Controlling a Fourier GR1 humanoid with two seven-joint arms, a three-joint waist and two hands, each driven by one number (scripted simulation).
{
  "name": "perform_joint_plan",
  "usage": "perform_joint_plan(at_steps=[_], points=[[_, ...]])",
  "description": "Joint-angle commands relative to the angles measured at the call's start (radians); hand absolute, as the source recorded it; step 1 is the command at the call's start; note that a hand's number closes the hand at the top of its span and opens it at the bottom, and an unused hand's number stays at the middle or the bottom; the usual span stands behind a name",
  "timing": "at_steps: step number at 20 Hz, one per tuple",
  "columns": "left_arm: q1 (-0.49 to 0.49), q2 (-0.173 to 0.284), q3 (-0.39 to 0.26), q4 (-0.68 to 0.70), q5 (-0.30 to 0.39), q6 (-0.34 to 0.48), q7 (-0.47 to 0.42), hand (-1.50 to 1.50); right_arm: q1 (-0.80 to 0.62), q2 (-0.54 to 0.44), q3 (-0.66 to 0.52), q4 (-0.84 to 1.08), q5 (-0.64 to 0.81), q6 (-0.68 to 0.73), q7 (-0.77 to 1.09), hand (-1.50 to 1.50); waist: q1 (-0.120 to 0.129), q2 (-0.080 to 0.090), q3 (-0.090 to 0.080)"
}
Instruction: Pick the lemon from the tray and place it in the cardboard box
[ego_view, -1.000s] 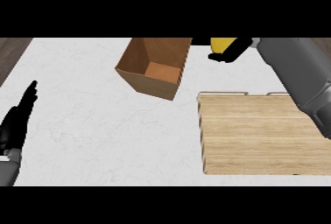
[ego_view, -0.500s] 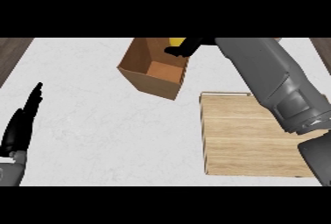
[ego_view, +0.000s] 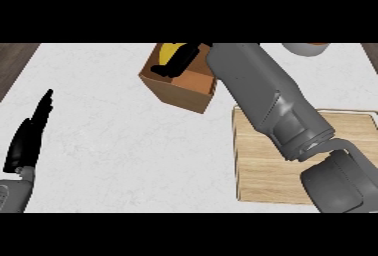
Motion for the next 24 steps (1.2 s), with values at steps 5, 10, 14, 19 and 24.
perform_joint_plan(at_steps=[5, 10, 14, 19, 24], points=[[-0.024, -0.025, -0.030, -0.021, -0.021, -0.009, 0.001, 0.00, 0.018, 0.051, 0.004, 0.062, 0.006, -0.089, 0.132, 1.50, 0.058, 0.015, -0.001], [-0.058, -0.020, -0.022, 0.039, -0.023, -0.029, -0.018, 0.00, 0.066, 0.052, -0.003, 0.070, -0.009, -0.042, 0.143, -1.50, 0.059, 0.023, -0.002], [-0.087, 0.007, -0.004, 0.008, -0.008, -0.056, 0.021, 0.00, 0.061, 0.052, -0.037, 0.041, -0.048, -0.013, 0.122, -1.50, 0.063, 0.018, 0.000], [-0.038, -0.022, -0.007, 0.013, -0.015, -0.031, -0.017, 0.00, 0.077, 0.052, -0.101, -0.002, -0.108, -0.098, 0.029, -1.50, 0.052, 0.015, 0.000], [-0.032, -0.015, 0.014, 0.042, -0.009, -0.036, -0.038, 0.00, 0.083, 0.051, -0.206, -0.009, -0.198, -0.124, -0.023, -1.50, 0.035, 0.016, 0.000]])
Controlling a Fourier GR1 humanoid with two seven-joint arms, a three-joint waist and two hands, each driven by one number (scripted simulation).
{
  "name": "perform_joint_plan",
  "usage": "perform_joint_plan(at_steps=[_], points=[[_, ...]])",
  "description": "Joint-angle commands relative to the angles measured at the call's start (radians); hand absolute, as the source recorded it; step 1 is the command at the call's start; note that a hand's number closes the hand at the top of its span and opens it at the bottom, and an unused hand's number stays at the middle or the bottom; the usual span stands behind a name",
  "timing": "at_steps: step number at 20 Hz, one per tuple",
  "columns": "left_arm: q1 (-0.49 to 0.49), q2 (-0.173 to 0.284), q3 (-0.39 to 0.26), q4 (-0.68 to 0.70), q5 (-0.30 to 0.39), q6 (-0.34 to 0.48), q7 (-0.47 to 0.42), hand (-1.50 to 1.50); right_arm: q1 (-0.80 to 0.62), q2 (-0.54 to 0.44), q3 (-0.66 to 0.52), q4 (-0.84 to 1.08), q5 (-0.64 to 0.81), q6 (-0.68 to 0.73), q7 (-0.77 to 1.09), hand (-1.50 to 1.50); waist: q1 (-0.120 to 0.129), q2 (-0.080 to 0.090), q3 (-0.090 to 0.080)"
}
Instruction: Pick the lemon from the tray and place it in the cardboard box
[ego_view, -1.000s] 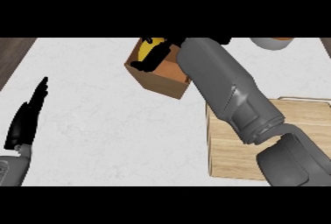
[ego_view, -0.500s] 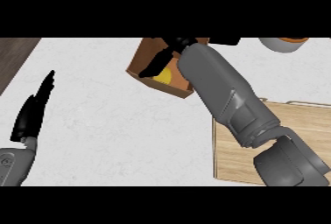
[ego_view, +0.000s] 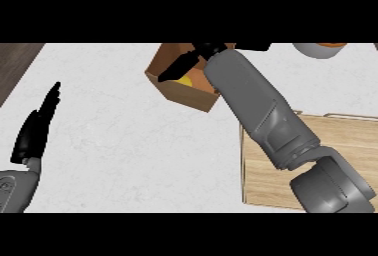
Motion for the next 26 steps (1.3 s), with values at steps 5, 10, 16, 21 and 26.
perform_joint_plan(at_steps=[5, 10, 16, 21, 26], points=[[0.000, 0.045, 0.034, -0.032, 0.027, -0.045, 0.027, 0.00, 0.018, -0.103, -0.134, 0.002, -0.113, 0.077, -0.090, -1.50, -0.012, -0.001, 0.001], [0.047, -0.009, 0.019, -0.023, 0.003, 0.004, -0.015, 0.00, 0.011, -0.210, -0.182, 0.027, -0.149, 0.166, -0.073, -1.50, -0.021, -0.003, 0.001], [0.052, 0.010, 0.030, -0.039, 0.006, -0.012, -0.012, 0.00, 0.071, -0.390, -0.189, 0.056, -0.143, 0.278, -0.105, -1.50, -0.012, 0.001, 0.003], [0.030, -0.022, 0.010, -0.034, -0.024, 0.021, -0.002, 0.00, 0.149, -0.492, -0.168, 0.055, -0.115, 0.385, -0.204, -1.50, -0.020, 0.008, 0.004], [0.015, 0.019, 0.041, -0.011, 0.006, -0.033, -0.021, 0.00, 0.161, -0.567, -0.120, 0.058, -0.062, 0.493, -0.221, -1.50, -0.009, 0.012, 0.004]])
